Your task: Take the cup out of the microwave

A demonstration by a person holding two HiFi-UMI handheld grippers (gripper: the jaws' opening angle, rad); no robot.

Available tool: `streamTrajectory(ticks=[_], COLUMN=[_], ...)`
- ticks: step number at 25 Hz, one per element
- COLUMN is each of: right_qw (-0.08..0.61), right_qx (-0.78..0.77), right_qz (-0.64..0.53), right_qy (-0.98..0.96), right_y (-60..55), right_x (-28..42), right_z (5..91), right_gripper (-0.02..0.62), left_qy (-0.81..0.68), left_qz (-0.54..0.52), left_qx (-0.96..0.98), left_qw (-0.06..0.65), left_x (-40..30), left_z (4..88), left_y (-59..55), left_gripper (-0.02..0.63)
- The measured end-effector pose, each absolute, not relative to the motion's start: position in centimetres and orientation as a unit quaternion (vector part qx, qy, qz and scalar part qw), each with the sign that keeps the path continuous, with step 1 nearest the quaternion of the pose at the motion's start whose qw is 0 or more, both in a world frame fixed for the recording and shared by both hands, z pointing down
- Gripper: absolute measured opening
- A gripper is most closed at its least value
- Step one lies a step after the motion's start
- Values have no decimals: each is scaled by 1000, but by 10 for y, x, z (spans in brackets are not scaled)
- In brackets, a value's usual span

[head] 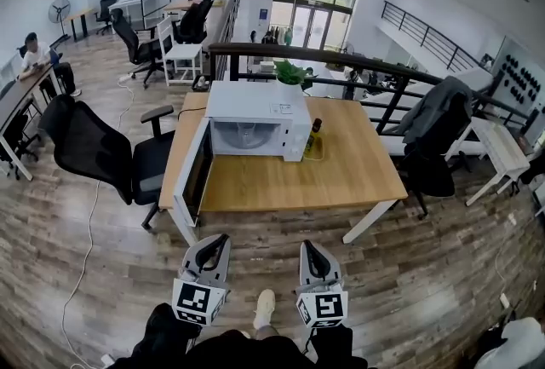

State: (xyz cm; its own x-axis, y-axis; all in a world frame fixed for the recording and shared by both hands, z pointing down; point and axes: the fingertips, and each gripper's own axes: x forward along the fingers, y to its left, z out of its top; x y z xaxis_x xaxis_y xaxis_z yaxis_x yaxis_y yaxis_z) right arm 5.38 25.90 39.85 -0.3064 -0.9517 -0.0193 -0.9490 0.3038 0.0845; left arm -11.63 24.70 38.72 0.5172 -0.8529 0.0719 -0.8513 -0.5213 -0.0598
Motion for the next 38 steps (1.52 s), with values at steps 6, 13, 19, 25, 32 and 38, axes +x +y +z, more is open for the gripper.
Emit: streamTrajectory(ticks=[6, 13, 19, 25, 32, 38], right_qw=[13, 17, 20, 18, 4, 5], right_qx=[585, 575, 562, 550, 538, 529], right_qz=[-38, -25, -18, -19, -25, -21], right_qy=[-810, -817, -827, -835, -842, -848], right_y=[184, 109, 54, 10, -21, -44], right_x=[78, 98, 111, 125, 133, 127], right_z=[399, 405, 415, 420, 416, 419], right_gripper=[15, 15, 14, 15, 15, 15], left_qy=[501, 510, 523, 539, 553, 556], left_qz=[-48, -52, -58, -59, -56, -56], left_qx=[-864, -858, -850, -840, -831, -829], left_qw=[9, -1, -9, -9, -2, -3], left_x=[-99, -77, -63, -53, -46, -44], left_z=[386, 392, 401, 406, 405, 406], left_y=[175, 103, 53, 14, -12, -35], left_gripper=[29, 29, 29, 29, 29, 28])
